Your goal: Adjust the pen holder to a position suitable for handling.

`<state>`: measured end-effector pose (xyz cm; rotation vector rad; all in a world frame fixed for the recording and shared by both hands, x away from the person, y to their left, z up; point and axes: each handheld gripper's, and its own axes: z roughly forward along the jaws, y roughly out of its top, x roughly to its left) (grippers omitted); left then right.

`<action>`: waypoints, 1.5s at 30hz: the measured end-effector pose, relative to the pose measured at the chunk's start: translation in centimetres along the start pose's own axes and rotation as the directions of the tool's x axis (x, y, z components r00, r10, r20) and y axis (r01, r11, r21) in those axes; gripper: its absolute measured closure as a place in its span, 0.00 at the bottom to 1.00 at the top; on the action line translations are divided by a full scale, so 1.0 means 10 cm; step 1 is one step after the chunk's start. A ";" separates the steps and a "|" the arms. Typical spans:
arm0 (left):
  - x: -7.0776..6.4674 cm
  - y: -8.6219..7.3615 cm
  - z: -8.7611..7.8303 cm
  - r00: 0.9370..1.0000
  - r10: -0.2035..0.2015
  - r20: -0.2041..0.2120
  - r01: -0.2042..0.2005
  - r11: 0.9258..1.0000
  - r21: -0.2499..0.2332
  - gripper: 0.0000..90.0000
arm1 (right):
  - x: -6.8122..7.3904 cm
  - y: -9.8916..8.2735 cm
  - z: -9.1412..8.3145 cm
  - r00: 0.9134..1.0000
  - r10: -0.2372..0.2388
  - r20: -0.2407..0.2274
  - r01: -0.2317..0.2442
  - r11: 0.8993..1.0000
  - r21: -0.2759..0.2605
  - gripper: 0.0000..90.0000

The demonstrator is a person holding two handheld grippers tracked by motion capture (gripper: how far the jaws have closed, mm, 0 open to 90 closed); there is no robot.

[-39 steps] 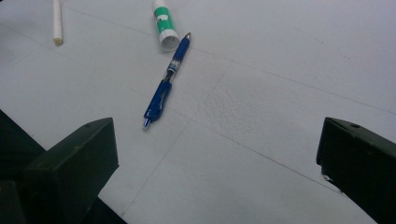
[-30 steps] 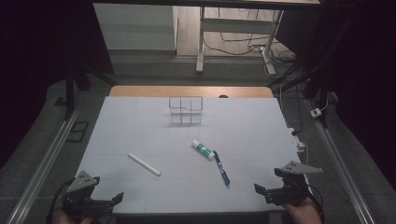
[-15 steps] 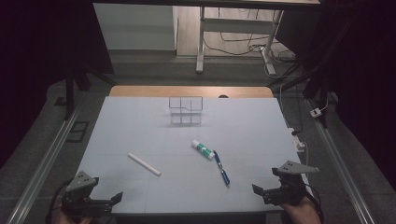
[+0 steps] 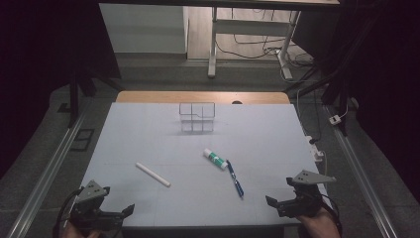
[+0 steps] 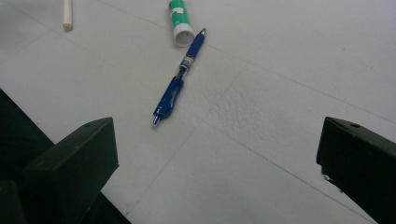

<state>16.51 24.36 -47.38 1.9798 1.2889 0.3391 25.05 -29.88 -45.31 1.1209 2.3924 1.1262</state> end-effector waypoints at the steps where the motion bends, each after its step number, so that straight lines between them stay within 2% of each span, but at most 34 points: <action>1: 0.00 0.00 0.00 1.000 0.000 0.002 0.000 1.000 -0.004 0.00 | 0.01 0.00 0.01 1.000 -0.004 0.000 0.004 1.000 -0.004 0.00; 11: 0.01 0.08 0.06 1.000 -0.010 0.025 0.011 1.000 -0.013 0.00 | 0.06 0.07 0.07 0.998 -0.053 -0.014 0.053 0.998 -0.017 0.00; 16: 0.02 0.13 0.11 0.999 0.007 0.042 -0.006 1.000 -0.022 0.00 | 0.09 0.11 0.11 0.997 -0.073 -0.022 0.072 0.997 -0.025 0.00; 23: 0.02 0.20 0.20 0.997 0.027 0.077 -0.025 0.999 -0.025 0.00 | 0.11 0.19 0.16 0.994 -0.091 -0.061 0.089 0.996 -0.028 0.00; 29: 0.04 0.27 0.29 0.991 0.045 0.128 -0.041 0.998 -0.039 0.00 | 0.11 0.24 0.25 0.991 -0.093 -0.101 0.090 0.995 -0.035 0.00; 36: 0.06 0.38 0.42 0.983 0.080 0.163 -0.072 0.996 -0.056 0.00 | 0.14 0.34 0.34 0.986 -0.120 -0.120 0.115 0.992 -0.045 0.00; 45: 0.08 0.56 0.58 0.979 0.116 0.170 -0.104 0.992 -0.078 0.00 | 0.13 0.48 0.51 0.983 -0.145 -0.112 0.141 0.989 -0.041 0.00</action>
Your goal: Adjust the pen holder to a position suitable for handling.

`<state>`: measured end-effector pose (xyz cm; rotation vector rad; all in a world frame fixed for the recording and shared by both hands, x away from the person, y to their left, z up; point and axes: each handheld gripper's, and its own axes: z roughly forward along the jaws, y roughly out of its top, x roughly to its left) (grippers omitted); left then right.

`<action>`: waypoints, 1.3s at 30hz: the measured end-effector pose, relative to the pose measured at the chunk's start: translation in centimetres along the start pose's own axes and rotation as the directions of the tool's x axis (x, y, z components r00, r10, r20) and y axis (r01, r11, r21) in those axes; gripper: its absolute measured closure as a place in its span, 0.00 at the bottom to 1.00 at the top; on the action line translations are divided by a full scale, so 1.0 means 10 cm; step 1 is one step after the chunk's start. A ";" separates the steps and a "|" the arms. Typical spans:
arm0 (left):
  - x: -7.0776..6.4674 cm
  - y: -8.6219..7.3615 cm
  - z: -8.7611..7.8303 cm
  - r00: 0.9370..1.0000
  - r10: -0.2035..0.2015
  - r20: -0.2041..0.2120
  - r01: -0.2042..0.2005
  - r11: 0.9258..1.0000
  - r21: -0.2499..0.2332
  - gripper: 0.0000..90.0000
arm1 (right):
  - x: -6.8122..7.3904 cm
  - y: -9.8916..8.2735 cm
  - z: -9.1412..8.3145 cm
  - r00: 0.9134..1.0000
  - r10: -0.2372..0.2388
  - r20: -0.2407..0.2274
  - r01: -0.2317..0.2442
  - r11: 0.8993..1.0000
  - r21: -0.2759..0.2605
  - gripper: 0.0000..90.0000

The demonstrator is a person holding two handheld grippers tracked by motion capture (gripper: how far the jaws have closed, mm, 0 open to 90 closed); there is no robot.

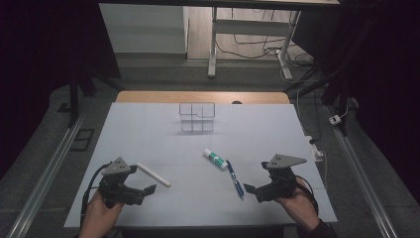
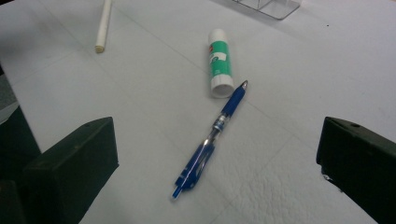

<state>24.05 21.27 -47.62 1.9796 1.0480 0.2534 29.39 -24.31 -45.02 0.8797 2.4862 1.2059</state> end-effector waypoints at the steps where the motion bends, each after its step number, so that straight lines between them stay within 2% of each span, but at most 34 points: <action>1: 0.01 0.02 0.02 1.000 0.003 0.002 -0.003 1.000 -0.003 0.00 | -0.01 0.01 0.02 1.000 0.001 -0.001 -0.001 1.000 0.000 0.00; 6: 0.04 0.11 0.12 1.000 0.017 0.003 -0.017 1.000 -0.004 0.00 | -0.03 0.09 0.16 0.999 -0.021 -0.024 0.022 1.000 0.004 0.00; 12: 0.11 0.23 0.25 0.999 0.034 0.004 -0.034 0.999 0.000 0.00 | -0.06 0.16 0.27 0.999 -0.027 -0.041 0.027 1.000 0.008 0.00; 18: 0.17 0.37 0.38 0.999 0.050 -0.007 -0.049 0.998 0.036 0.00 | -0.13 0.24 0.39 0.999 0.004 -0.041 -0.004 1.000 0.014 0.00; 20: 0.19 0.41 0.43 0.999 0.050 -0.005 -0.049 0.998 0.037 0.00 | -0.16 0.28 0.43 0.998 0.028 -0.055 -0.027 0.999 0.024 0.00; 25: 0.26 0.52 0.53 0.999 0.044 -0.011 -0.044 0.998 0.036 0.00 | -0.22 0.35 0.54 0.997 0.047 -0.055 -0.045 0.999 0.026 0.00; 33: 0.36 0.71 0.71 0.997 0.063 -0.038 -0.060 0.996 0.059 0.00 | -0.31 0.46 0.71 1.000 0.015 0.002 -0.015 0.999 0.031 0.00; 39: 0.40 0.84 0.84 0.994 0.082 -0.066 -0.077 0.994 0.073 0.00 | -0.37 0.55 0.86 1.000 0.020 0.015 -0.020 0.999 0.036 0.00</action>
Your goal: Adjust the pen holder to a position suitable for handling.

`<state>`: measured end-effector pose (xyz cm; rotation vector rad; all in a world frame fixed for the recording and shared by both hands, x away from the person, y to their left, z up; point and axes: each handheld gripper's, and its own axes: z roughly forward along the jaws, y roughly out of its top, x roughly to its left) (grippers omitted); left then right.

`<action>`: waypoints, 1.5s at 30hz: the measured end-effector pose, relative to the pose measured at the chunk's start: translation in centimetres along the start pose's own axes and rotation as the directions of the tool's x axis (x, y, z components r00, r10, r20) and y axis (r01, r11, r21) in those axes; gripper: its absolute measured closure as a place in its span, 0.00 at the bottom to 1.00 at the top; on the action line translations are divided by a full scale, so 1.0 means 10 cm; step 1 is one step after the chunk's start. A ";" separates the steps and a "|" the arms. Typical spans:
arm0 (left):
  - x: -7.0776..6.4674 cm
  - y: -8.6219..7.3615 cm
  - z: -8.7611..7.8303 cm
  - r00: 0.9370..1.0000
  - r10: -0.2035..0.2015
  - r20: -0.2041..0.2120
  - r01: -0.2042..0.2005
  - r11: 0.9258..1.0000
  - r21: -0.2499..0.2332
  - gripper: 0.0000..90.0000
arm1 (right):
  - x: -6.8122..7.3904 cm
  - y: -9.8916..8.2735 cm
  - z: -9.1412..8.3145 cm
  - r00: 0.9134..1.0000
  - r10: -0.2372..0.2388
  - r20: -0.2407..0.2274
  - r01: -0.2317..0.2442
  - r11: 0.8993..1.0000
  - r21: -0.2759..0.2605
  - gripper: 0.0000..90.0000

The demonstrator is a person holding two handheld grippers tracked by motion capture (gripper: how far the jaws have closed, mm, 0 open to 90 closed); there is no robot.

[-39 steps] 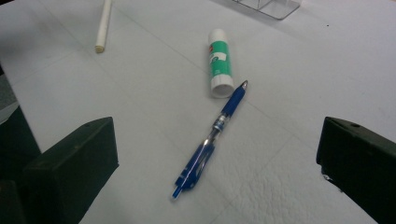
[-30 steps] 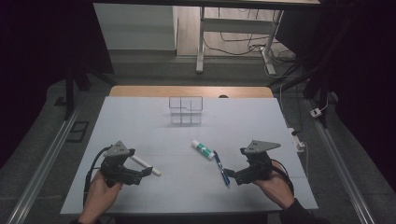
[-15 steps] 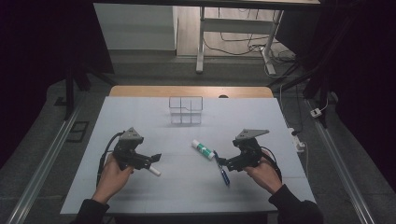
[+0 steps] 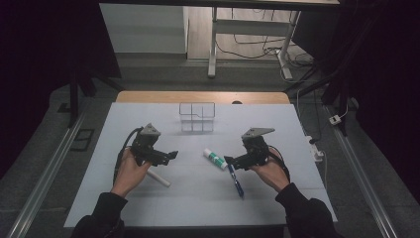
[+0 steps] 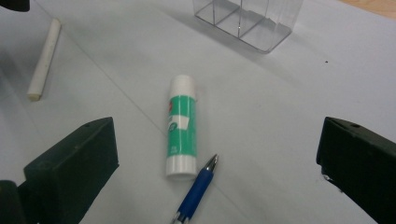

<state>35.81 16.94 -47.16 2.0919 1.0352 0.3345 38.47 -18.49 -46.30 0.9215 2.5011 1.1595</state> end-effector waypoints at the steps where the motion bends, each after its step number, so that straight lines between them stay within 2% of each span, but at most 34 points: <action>1: 0.01 0.02 0.02 1.000 0.002 -0.006 -0.002 1.000 0.002 0.00 | -0.01 0.02 0.03 1.000 -0.002 0.000 0.002 1.000 0.001 0.00; 6: 0.08 0.08 0.10 1.000 0.002 -0.029 -0.002 1.000 0.008 0.00 | -0.06 0.09 0.16 1.000 0.005 0.009 -0.005 1.000 0.011 0.00; 10: 0.17 0.11 0.16 1.000 -0.009 -0.019 0.009 1.000 0.001 0.00 | -0.10 0.14 0.27 1.000 0.018 0.010 -0.018 1.000 0.010 0.00; 17: 0.30 0.18 0.30 0.999 0.001 -0.032 0.000 1.000 0.007 0.00 | -0.21 0.24 0.44 0.999 0.032 0.028 -0.033 0.999 0.020 0.00; 26: 0.42 0.29 0.50 1.000 0.012 -0.026 -0.012 1.000 0.021 0.00 | -0.34 0.34 0.58 0.998 0.041 0.042 -0.041 0.999 0.009 0.00; 30: 0.46 0.32 0.57 0.999 0.025 -0.023 -0.024 0.999 0.027 0.03 | -0.40 0.40 0.66 0.998 0.035 0.051 -0.036 0.999 0.023 0.00; 32: 0.47 0.33 0.59 0.999 0.033 -0.020 -0.032 0.999 0.028 0.06 | -0.42 0.43 0.70 0.998 0.032 0.063 -0.033 0.999 0.024 0.03; 33: 0.47 0.34 0.60 0.999 0.032 -0.026 -0.031 0.999 0.029 0.12 | -0.45 0.45 0.73 0.997 0.034 0.068 -0.036 0.999 0.021 0.05; 34: 0.48 0.34 0.61 0.999 0.034 -0.026 -0.034 0.999 0.027 0.12 | -0.45 0.45 0.73 0.997 0.034 0.068 -0.036 0.999 0.021 0.05; 35: 0.49 0.34 0.61 0.999 0.037 -0.022 -0.036 0.999 0.025 0.20 | -0.49 0.46 0.77 0.997 0.038 0.071 -0.039 0.999 0.007 0.08; 38: 0.51 0.34 0.61 0.999 0.041 -0.008 -0.041 0.999 0.023 0.33 | -0.56 0.48 0.83 0.996 0.026 0.087 -0.027 1.000 0.005 0.16; 40: 0.52 0.34 0.61 0.999 0.046 -0.009 -0.046 0.999 0.027 0.39 | -0.60 0.50 0.86 0.995 0.032 0.093 -0.033 0.999 0.002 0.25; 41: 0.53 0.35 0.61 0.999 0.049 -0.008 -0.048 0.998 0.027 0.39 | -0.60 0.50 0.86 0.995 0.032 0.093 -0.033 0.999 0.002 0.25; 43: 0.54 0.35 0.60 0.999 0.048 -0.005 -0.047 0.998 0.029 0.47 | -0.65 0.52 0.90 0.995 0.030 0.091 -0.030 1.000 0.003 0.34; 44: 0.55 0.35 0.60 0.999 0.046 -0.005 -0.045 0.998 0.032 0.50 | -0.67 0.54 0.91 0.996 0.031 0.089 -0.031 1.000 0.003 0.41; 45: 0.57 0.36 0.59 0.999 0.035 0.000 -0.035 0.999 0.027 0.57 | -0.71 0.57 0.94 0.996 0.022 0.081 -0.023 1.000 0.006 0.51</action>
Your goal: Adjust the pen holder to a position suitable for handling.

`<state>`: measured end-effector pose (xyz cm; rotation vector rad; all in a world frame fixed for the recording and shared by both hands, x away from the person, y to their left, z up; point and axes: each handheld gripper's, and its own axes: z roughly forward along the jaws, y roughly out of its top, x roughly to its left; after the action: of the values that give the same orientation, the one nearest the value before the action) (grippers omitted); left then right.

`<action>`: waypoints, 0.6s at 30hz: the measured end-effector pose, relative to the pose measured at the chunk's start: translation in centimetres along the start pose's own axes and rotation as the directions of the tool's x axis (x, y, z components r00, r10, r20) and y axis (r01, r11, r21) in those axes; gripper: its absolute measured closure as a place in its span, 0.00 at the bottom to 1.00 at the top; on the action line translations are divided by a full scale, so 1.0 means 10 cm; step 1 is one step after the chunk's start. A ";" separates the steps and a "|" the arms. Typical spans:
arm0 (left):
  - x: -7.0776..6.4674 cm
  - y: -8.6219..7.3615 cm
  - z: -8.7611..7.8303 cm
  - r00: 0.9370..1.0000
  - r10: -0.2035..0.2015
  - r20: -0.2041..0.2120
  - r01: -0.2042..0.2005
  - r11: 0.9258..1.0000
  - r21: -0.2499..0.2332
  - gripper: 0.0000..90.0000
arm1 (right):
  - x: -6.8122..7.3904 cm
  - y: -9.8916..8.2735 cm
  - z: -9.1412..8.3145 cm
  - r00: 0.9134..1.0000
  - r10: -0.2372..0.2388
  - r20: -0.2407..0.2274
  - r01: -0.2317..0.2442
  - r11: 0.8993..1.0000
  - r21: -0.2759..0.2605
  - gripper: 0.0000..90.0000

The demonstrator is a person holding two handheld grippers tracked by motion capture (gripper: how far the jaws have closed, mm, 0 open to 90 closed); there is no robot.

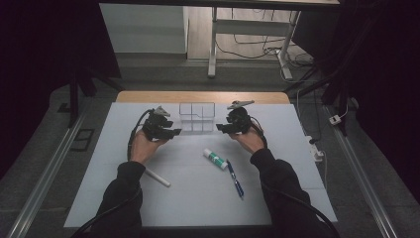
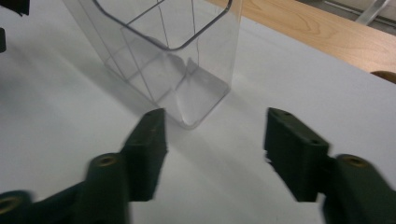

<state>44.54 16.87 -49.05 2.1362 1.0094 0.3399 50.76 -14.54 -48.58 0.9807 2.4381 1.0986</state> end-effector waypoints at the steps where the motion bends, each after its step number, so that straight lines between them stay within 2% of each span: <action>1: 0.00 0.00 0.00 1.000 0.000 0.000 0.000 1.000 0.000 0.60 | 0.00 0.00 0.00 1.000 0.000 0.000 0.000 1.000 0.000 0.51; 2: 0.01 0.00 0.00 1.000 -0.011 -0.001 0.011 1.000 -0.002 0.64 | -0.03 0.03 0.04 1.000 -0.007 -0.004 0.007 1.000 -0.003 0.62; 4: 0.02 0.01 0.00 1.000 -0.021 0.006 0.021 1.000 -0.010 0.66 | -0.05 0.05 0.06 1.000 -0.012 -0.008 0.012 1.000 0.001 0.65; 5: 0.02 0.01 0.01 1.000 -0.022 0.004 0.022 1.000 -0.009 0.74 | -0.07 0.09 0.09 1.000 -0.018 0.000 0.018 1.000 0.007 0.72; 7: 0.01 0.02 0.02 1.000 -0.027 -0.010 0.027 1.000 -0.006 0.78 | -0.09 0.10 0.11 1.000 -0.018 0.002 0.018 1.000 0.010 0.76; 8: 0.02 0.02 0.02 1.000 -0.030 -0.010 0.030 1.000 -0.008 0.85 | -0.11 0.14 0.15 1.000 0.000 0.008 0.000 1.000 0.014 0.83; 9: 0.02 0.02 0.03 0.999 -0.031 -0.013 0.031 0.999 -0.008 0.85 | -0.11 0.14 0.15 1.000 0.000 0.008 0.000 1.000 0.014 0.83; 10: 0.02 0.02 0.03 0.999 -0.035 -0.015 0.035 0.999 -0.007 0.91 | -0.16 0.17 0.19 1.000 0.013 0.008 -0.014 0.999 0.036 0.88; 12: 0.03 0.03 0.04 0.999 -0.044 -0.014 0.044 0.999 -0.009 0.96 | -0.20 0.20 0.24 0.999 0.027 -0.024 -0.026 0.999 0.037 0.94; 14: 0.03 0.04 0.06 0.999 -0.047 -0.021 0.047 0.999 -0.011 0.98 | -0.21 0.24 0.29 0.999 0.036 -0.027 -0.034 0.999 0.042 0.99; 18: 0.03 0.05 0.09 0.996 -0.065 -0.061 0.065 0.998 -0.014 0.98 | -0.19 0.33 0.39 1.000 0.026 -0.013 -0.025 0.999 0.047 1.00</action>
<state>45.46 16.39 -49.38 2.0881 1.1063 0.3808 55.64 -12.21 -48.75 1.0246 2.4792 1.0645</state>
